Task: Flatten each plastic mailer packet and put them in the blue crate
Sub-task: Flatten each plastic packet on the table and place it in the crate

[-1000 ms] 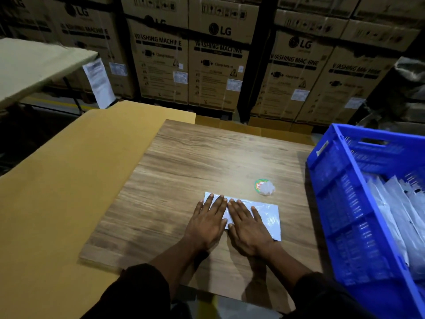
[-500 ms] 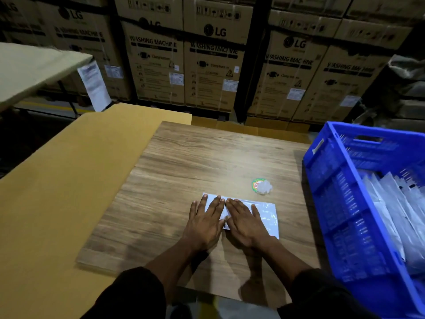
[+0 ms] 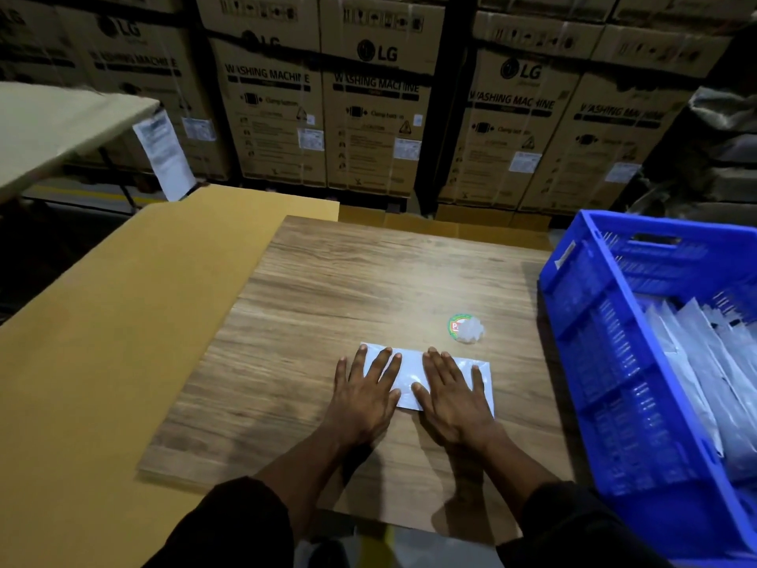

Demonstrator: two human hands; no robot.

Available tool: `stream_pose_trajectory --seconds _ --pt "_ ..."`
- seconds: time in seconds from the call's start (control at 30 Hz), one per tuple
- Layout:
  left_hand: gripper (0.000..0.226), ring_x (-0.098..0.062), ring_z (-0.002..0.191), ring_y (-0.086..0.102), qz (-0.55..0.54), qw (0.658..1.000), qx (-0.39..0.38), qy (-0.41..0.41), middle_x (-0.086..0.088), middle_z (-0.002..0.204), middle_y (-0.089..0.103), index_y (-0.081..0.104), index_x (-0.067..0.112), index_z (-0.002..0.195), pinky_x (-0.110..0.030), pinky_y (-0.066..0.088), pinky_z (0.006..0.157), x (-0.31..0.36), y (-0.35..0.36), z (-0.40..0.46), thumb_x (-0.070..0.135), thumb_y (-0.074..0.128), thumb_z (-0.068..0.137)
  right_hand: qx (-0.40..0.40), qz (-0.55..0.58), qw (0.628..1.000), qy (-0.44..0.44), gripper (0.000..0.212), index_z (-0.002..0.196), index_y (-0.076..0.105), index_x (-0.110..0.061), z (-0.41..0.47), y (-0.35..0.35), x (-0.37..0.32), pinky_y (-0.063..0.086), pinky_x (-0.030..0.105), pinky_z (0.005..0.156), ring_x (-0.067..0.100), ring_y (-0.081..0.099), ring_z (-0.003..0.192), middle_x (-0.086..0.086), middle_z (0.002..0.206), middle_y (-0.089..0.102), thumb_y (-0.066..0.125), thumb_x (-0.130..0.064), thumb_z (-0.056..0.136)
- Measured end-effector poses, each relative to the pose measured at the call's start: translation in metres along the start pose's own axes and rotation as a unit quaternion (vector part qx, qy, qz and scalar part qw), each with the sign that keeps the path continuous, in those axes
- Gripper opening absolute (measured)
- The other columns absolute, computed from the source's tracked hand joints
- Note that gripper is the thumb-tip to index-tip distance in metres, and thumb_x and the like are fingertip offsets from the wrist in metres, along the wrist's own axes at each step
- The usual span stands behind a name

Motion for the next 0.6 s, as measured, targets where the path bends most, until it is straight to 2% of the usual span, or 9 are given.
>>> stream_pose_trajectory --seconds 0.07,0.2,0.4,0.5,0.57,0.6 --pt "0.060 -0.039 0.146 0.034 -0.004 1.000 -0.005 -0.002 0.002 0.162 0.034 0.037 0.027 0.155 -0.063 0.035 0.108 -0.001 0.000 0.000 0.049 0.039 0.099 0.010 0.000 1.000 0.003 0.089 0.159 -0.007 -0.024 -0.004 0.001 0.001 -0.006 0.051 0.121 0.007 -0.014 0.151 -0.010 0.165 -0.013 -0.020 -0.068 0.083" --pt "0.061 -0.039 0.147 0.031 -0.001 1.000 -0.002 -0.003 0.003 0.163 0.031 0.032 0.032 0.157 -0.064 0.033 0.109 -0.002 -0.002 -0.002 0.052 0.037 0.099 0.013 -0.001 1.000 0.024 0.075 0.158 -0.009 -0.029 -0.012 0.005 0.016 -0.011 0.050 0.120 0.006 -0.022 0.148 -0.015 0.162 -0.022 0.001 -0.067 0.094" --pt "0.063 -0.037 0.148 0.028 0.015 1.000 0.001 -0.009 0.007 0.165 0.025 0.025 0.037 0.158 -0.068 0.028 0.108 -0.002 -0.001 -0.004 0.056 0.034 0.098 0.010 0.010 1.000 0.028 0.076 0.157 -0.013 -0.033 -0.014 0.004 0.017 -0.013 0.052 0.119 0.009 -0.026 0.147 -0.017 0.161 -0.025 -0.005 -0.070 0.090" --pt "0.060 -0.039 0.147 0.031 0.017 1.000 0.025 0.000 0.002 0.162 0.033 0.035 0.033 0.155 -0.068 0.017 0.113 0.001 -0.007 -0.003 0.055 0.033 0.100 0.010 0.009 1.000 0.023 0.081 0.157 -0.013 -0.032 -0.015 0.005 0.019 -0.013 0.053 0.119 0.009 -0.026 0.147 -0.017 0.161 -0.025 -0.012 -0.072 0.086" --pt "0.056 -0.040 0.144 0.038 -0.001 0.999 0.041 0.007 -0.007 0.154 0.046 0.051 0.022 0.147 -0.062 0.013 0.116 0.004 -0.011 0.004 0.049 0.033 0.102 0.000 0.012 1.000 0.025 0.077 0.157 -0.012 -0.031 -0.014 0.003 0.018 -0.012 0.054 0.119 0.011 -0.025 0.148 -0.016 0.162 -0.024 -0.005 -0.069 0.091" --pt "0.055 -0.040 0.139 0.044 -0.023 0.998 0.049 0.010 -0.011 0.148 0.052 0.058 0.014 0.141 -0.058 0.016 0.116 0.006 -0.012 0.010 0.044 0.032 0.104 -0.008 0.012 1.000 0.025 0.073 0.158 -0.011 -0.029 -0.013 0.001 0.017 -0.013 0.055 0.118 0.013 -0.025 0.148 -0.014 0.162 -0.023 0.001 -0.066 0.096"
Point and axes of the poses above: each hand's wrist, its own z-axis towards the middle knuckle, its own y-axis out of the palm, x = y × z, the point moved 2 cm from there along z, towards the middle knuckle
